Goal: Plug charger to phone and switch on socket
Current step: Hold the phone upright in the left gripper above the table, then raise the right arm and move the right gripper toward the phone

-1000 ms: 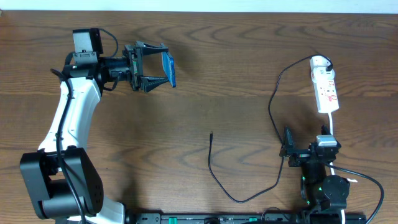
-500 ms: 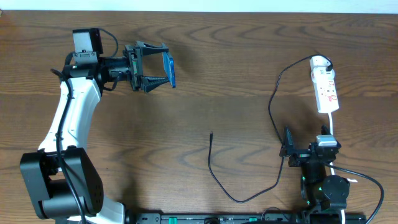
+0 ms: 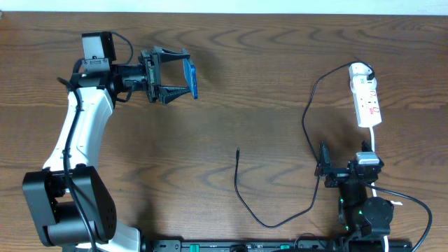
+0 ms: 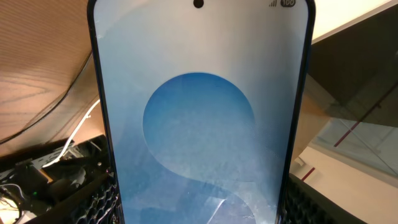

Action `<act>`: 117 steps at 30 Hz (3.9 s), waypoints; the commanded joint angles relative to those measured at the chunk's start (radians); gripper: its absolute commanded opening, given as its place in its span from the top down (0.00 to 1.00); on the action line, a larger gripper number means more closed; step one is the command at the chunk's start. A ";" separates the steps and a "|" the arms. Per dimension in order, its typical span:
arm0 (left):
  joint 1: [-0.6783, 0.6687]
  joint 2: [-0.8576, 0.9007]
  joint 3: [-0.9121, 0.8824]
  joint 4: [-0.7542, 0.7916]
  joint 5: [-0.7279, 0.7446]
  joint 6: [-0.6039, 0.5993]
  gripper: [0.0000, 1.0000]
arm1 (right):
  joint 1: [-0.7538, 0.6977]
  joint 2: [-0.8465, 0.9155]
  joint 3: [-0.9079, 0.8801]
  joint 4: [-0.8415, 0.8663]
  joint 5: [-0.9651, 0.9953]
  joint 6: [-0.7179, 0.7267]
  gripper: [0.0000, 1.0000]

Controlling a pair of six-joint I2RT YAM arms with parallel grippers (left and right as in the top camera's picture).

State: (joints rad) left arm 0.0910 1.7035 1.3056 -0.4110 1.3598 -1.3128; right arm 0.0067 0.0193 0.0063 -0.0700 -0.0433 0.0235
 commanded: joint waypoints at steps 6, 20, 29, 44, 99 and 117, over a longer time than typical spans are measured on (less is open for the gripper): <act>0.004 -0.033 0.023 0.006 0.047 -0.008 0.93 | 0.007 0.003 -0.001 -0.005 0.015 0.014 0.01; 0.004 -0.033 0.023 0.006 0.046 0.004 0.93 | 0.007 0.003 -0.001 -0.005 0.015 0.014 0.01; 0.004 -0.033 0.023 0.006 0.037 0.046 0.93 | 0.007 0.003 -0.001 -0.005 0.015 0.013 0.01; 0.003 -0.033 0.023 0.005 -0.103 0.178 0.93 | 0.007 0.003 -0.001 -0.005 0.015 0.014 0.01; -0.044 -0.032 0.022 0.122 -0.373 0.312 0.93 | 0.007 0.003 -0.001 0.000 0.017 0.013 0.01; -0.044 -0.032 0.022 0.271 -0.393 0.192 0.93 | 0.007 0.019 0.109 0.025 -0.202 0.172 0.01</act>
State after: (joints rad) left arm 0.0448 1.7035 1.3056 -0.1513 0.9619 -1.0863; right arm 0.0067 0.0242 0.0357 -0.0216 -0.1841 0.1608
